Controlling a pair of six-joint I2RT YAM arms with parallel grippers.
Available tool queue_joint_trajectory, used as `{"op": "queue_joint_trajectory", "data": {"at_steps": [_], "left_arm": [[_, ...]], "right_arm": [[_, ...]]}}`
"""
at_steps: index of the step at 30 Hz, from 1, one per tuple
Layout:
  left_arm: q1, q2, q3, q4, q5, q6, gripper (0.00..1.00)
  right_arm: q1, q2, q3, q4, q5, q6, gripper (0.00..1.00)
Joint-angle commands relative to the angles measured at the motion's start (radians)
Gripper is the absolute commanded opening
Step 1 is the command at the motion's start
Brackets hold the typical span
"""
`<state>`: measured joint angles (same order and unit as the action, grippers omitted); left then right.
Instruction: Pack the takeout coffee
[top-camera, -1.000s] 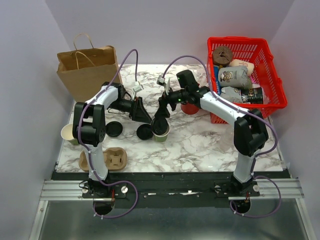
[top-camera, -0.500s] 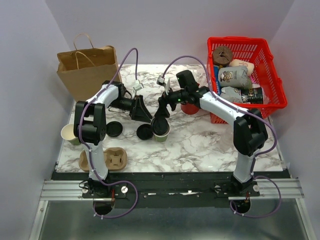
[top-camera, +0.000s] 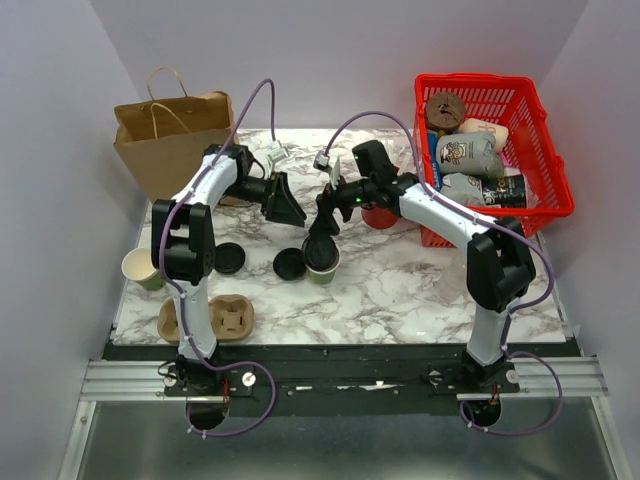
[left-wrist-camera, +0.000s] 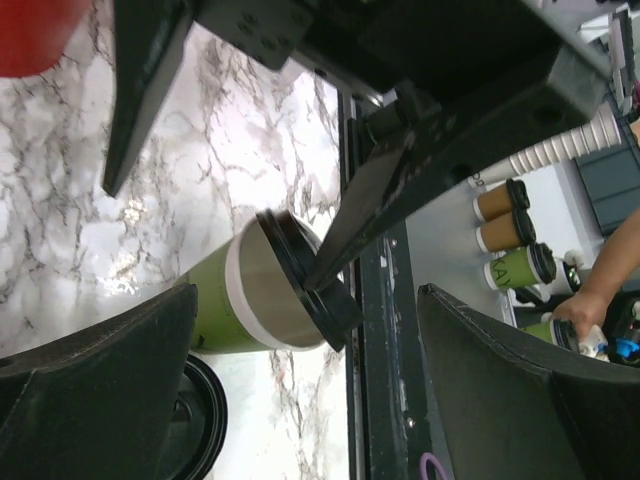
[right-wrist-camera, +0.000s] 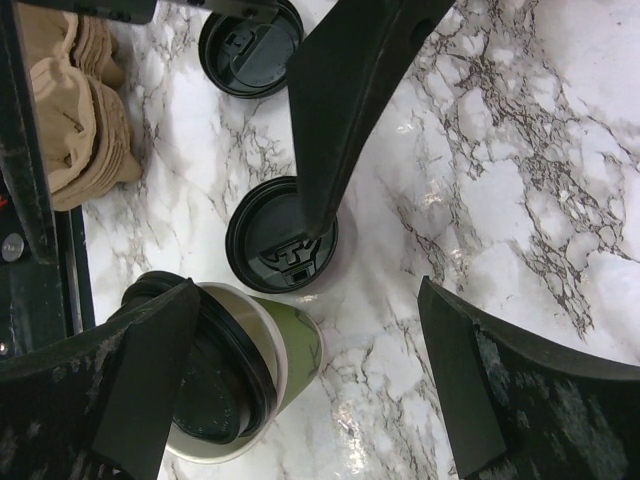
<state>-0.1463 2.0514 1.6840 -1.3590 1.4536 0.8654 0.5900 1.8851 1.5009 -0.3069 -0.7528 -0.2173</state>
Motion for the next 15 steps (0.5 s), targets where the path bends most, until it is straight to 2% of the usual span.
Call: {"op": "queue_joint_trajectory", "data": {"at_steps": [1,2,4,5,6,7,8,9,11,15], "left_arm": [[0.001,0.035,0.101,-0.143,-0.047,-0.113,0.99],[-0.001,0.035,0.129,-0.122,-0.062,-0.155,0.99],[-0.001,0.010,0.131,0.063,-0.160,-0.309,0.99],[0.001,-0.012,0.078,0.177,-0.212,-0.538,0.99],[0.001,-0.092,0.033,0.428,-0.287,-0.637,0.99],[0.001,-0.135,-0.016,0.534,-0.399,-0.704,0.99],[0.001,-0.178,-0.096,0.622,-0.453,-0.782,0.99],[0.002,-0.235,-0.124,0.731,-0.485,-0.804,0.99],[0.001,-0.266,-0.159,0.776,-0.550,-0.828,0.99],[-0.015,-0.350,-0.269,0.851,-0.576,-0.826,0.99]], "right_arm": [[0.008,0.009,-0.008,0.017,0.009,-0.001,0.99],[0.008,0.009,-0.011,0.017,0.009,-0.001,0.99],[0.010,0.011,-0.016,0.017,0.009,-0.001,0.99],[0.008,0.011,-0.018,0.015,0.009,-0.002,0.99],[0.008,0.011,-0.018,0.017,0.007,-0.001,0.99],[0.010,0.012,-0.018,0.017,0.006,-0.001,0.99],[0.008,0.012,-0.018,0.017,0.006,-0.001,0.99],[0.008,0.012,-0.018,0.017,0.007,-0.001,0.99],[0.008,0.011,-0.018,0.015,0.009,-0.002,0.99],[0.008,0.011,-0.021,0.009,0.006,-0.010,0.99]]}}
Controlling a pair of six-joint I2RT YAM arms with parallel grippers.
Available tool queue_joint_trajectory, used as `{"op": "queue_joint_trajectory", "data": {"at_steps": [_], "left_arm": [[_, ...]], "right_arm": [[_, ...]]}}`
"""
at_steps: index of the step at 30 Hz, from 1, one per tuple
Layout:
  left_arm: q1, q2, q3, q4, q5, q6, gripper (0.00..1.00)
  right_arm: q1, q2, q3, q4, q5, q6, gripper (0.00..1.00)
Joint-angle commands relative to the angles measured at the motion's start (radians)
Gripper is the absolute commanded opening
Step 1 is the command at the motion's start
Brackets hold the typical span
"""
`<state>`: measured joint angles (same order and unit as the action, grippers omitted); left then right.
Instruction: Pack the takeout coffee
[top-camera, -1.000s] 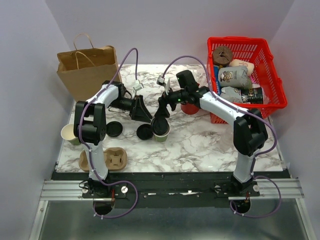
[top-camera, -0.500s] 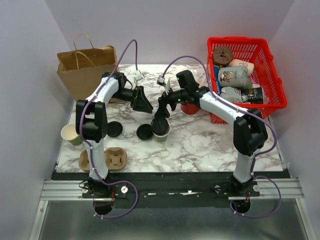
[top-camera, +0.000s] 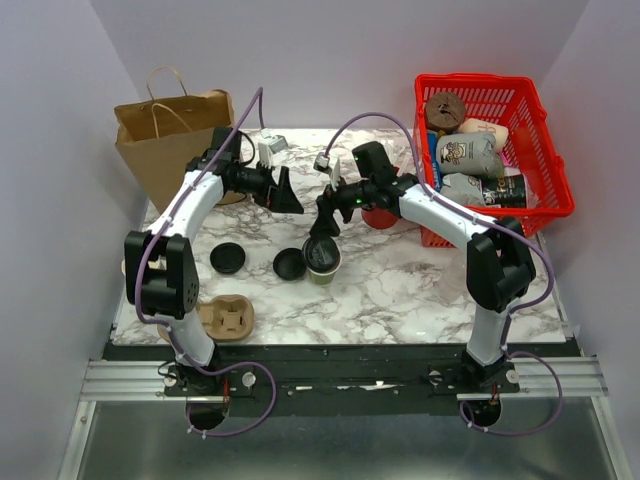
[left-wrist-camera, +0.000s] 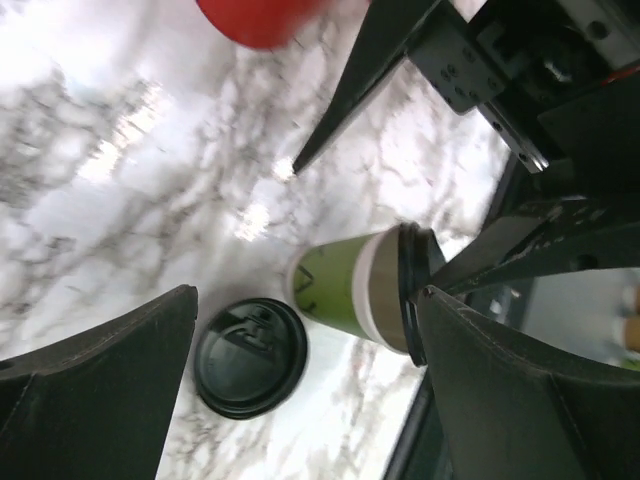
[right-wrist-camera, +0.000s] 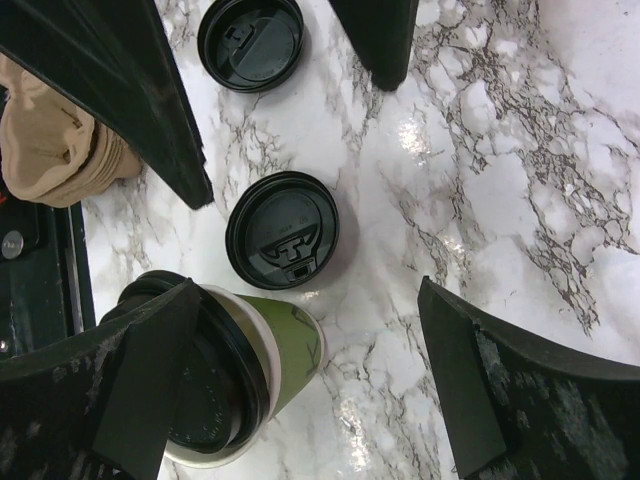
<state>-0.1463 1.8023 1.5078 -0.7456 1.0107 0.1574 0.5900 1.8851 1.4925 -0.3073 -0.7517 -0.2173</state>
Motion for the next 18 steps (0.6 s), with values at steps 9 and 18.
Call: {"op": "queue_joint_trajectory", "data": {"at_steps": [9,18], "left_arm": [[-0.056,-0.184,-0.291,0.221,-0.162,-0.030,0.99],[-0.102,-0.175,-0.340,0.216,-0.173,-0.047,0.99]], "right_arm": [[0.008,0.019,-0.008,-0.010,0.008,-0.024,0.99],[0.008,0.031,-0.003,-0.032,0.021,-0.044,0.99]]}}
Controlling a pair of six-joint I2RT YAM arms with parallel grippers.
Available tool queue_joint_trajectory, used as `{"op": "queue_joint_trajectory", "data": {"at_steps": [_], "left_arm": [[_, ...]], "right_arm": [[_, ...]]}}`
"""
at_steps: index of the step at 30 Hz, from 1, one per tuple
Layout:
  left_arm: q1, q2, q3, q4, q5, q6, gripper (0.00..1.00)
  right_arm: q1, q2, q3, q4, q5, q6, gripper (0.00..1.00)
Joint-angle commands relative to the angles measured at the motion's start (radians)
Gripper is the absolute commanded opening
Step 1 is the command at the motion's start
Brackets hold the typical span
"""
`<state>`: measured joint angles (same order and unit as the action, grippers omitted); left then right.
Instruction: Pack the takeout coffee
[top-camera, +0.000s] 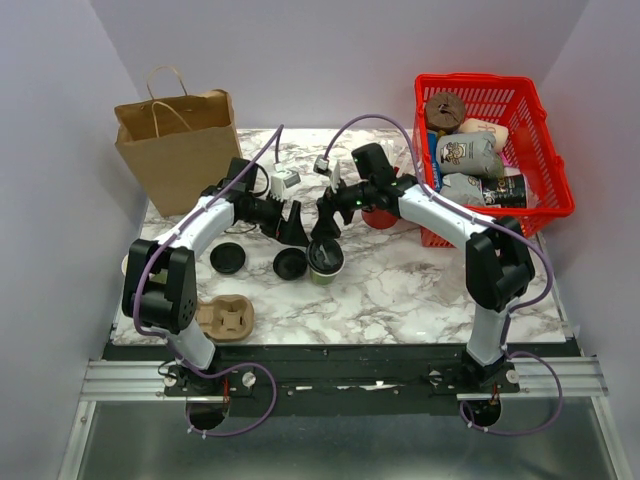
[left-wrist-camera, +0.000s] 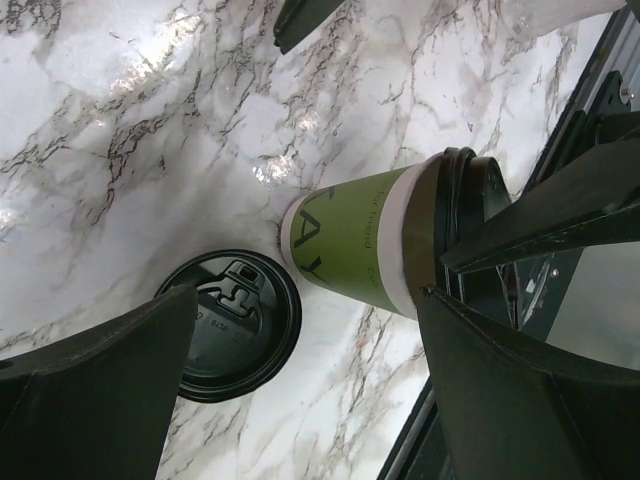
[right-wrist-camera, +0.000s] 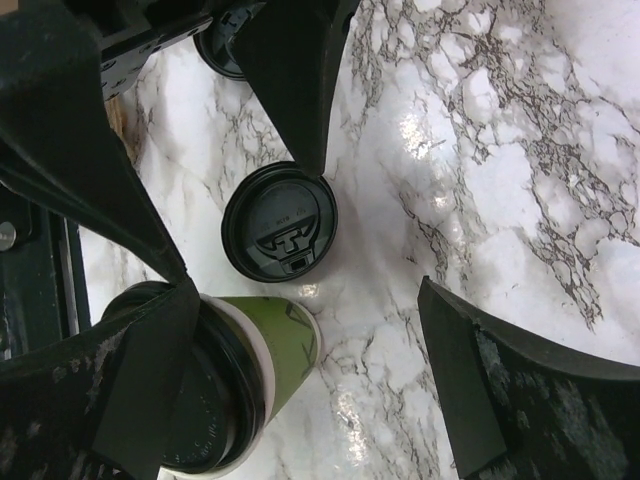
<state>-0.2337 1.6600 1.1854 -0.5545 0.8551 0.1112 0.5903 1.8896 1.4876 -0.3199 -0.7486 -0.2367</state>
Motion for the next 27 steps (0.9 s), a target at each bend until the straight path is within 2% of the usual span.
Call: {"op": "queue_joint_trajectory", "data": {"at_steps": [1,5,13,27], "left_arm": [[-0.015,-0.031,-0.020,0.027,-0.014,-0.002,0.98],[-0.016,-0.026,-0.023,0.037,-0.027,-0.008,0.99],[-0.016,-0.017,-0.038,0.044,-0.151,-0.034,0.98],[-0.024,-0.014,-0.044,0.059,-0.096,-0.073,0.98]], "right_arm": [[0.008,0.028,0.000,-0.019,0.020,-0.026,0.99],[0.008,0.032,0.000,-0.025,0.025,-0.027,0.99],[0.009,0.036,0.016,-0.025,0.046,-0.016,0.99],[0.008,0.017,0.028,-0.024,0.086,0.010,1.00]]}}
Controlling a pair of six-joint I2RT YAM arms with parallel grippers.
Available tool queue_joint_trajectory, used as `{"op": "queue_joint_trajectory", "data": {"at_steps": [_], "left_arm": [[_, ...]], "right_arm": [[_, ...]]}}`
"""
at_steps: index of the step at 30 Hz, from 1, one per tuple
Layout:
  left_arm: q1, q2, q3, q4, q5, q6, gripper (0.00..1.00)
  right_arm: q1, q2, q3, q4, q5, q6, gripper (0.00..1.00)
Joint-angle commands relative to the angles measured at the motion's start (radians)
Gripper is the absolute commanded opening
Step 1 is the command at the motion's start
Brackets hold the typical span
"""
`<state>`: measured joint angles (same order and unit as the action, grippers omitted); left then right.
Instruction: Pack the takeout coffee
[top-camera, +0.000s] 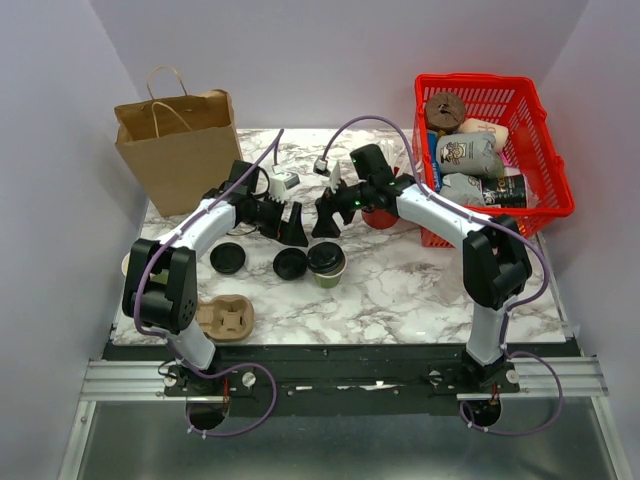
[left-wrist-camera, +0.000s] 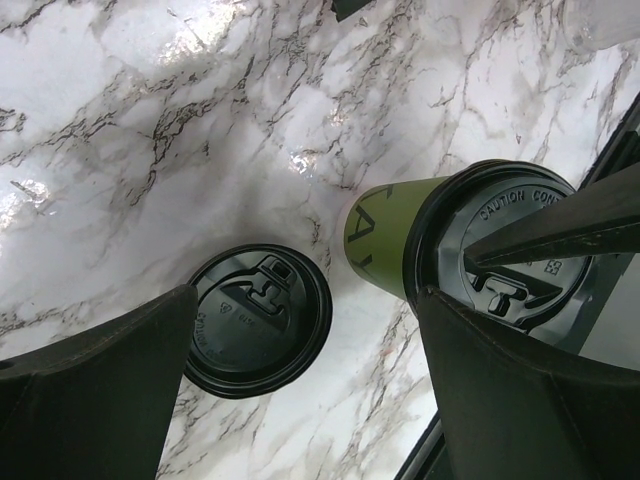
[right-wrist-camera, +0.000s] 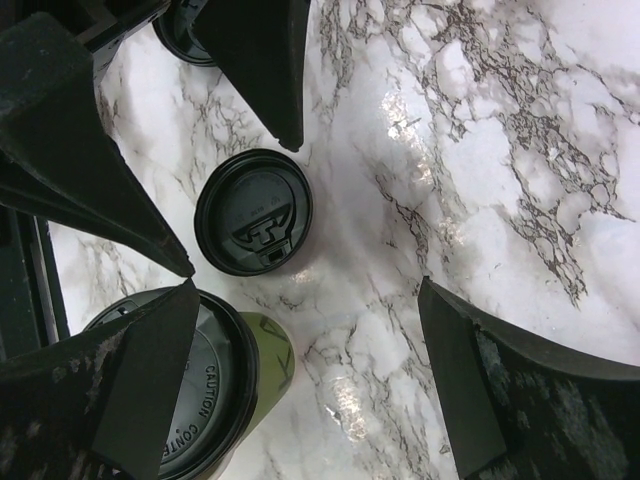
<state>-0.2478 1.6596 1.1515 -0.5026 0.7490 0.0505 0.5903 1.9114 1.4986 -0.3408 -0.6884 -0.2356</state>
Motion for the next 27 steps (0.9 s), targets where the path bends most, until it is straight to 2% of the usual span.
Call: {"op": "queue_joint_trajectory", "data": {"at_steps": [1,6,9,13,14,17,18,19,20,22,23,24,25,26,27], "left_arm": [[-0.011,-0.017,-0.010,0.007,0.009,-0.015,0.98],[-0.010,-0.027,0.020,-0.008,-0.011,-0.018,0.98],[-0.011,-0.050,0.051,-0.030,-0.071,-0.021,0.99],[-0.011,-0.153,0.057,-0.001,-0.308,-0.035,0.99],[-0.011,-0.181,0.050,0.012,-0.409,-0.035,0.99],[-0.015,-0.293,0.024,0.077,-0.497,-0.021,0.99],[-0.016,-0.332,0.013,0.122,-0.514,-0.038,0.99],[-0.016,-0.340,0.008,0.125,-0.551,-0.151,0.99],[-0.016,-0.336,0.033,0.115,-0.578,-0.185,0.99],[-0.016,-0.288,0.054,0.065,-0.487,-0.175,0.99],[-0.015,-0.288,0.042,0.073,-0.441,-0.154,0.96],[-0.015,-0.293,0.006,0.090,-0.383,-0.126,0.68],[-0.019,-0.284,0.002,0.078,-0.366,-0.095,0.51],[-0.019,-0.267,0.005,0.058,-0.358,-0.075,0.40],[-0.019,-0.223,0.019,0.014,-0.355,-0.071,0.40]], "right_arm": [[0.008,-0.020,0.015,-0.001,0.032,0.007,1.00],[-0.007,-0.101,0.002,-0.001,0.050,-0.017,1.00],[-0.018,-0.164,-0.023,-0.032,0.062,-0.074,1.00],[-0.040,-0.251,-0.069,-0.104,0.099,-0.137,1.00],[-0.044,-0.268,-0.087,-0.119,0.102,-0.140,1.00],[-0.055,-0.357,-0.162,-0.142,0.102,-0.165,1.00],[-0.056,-0.380,-0.211,-0.150,0.098,-0.188,1.00],[-0.057,-0.428,-0.236,-0.152,0.078,-0.205,1.00],[-0.057,-0.449,-0.260,-0.152,0.070,-0.221,1.00],[-0.057,-0.503,-0.337,-0.142,0.058,-0.261,1.00],[-0.055,-0.515,-0.362,-0.135,0.059,-0.271,1.00],[-0.055,-0.525,-0.379,-0.124,0.066,-0.292,1.00],[-0.055,-0.528,-0.391,-0.122,0.064,-0.306,1.00],[-0.055,-0.529,-0.411,-0.122,0.064,-0.318,1.00],[-0.055,-0.531,-0.419,-0.124,0.061,-0.352,1.00]]}}
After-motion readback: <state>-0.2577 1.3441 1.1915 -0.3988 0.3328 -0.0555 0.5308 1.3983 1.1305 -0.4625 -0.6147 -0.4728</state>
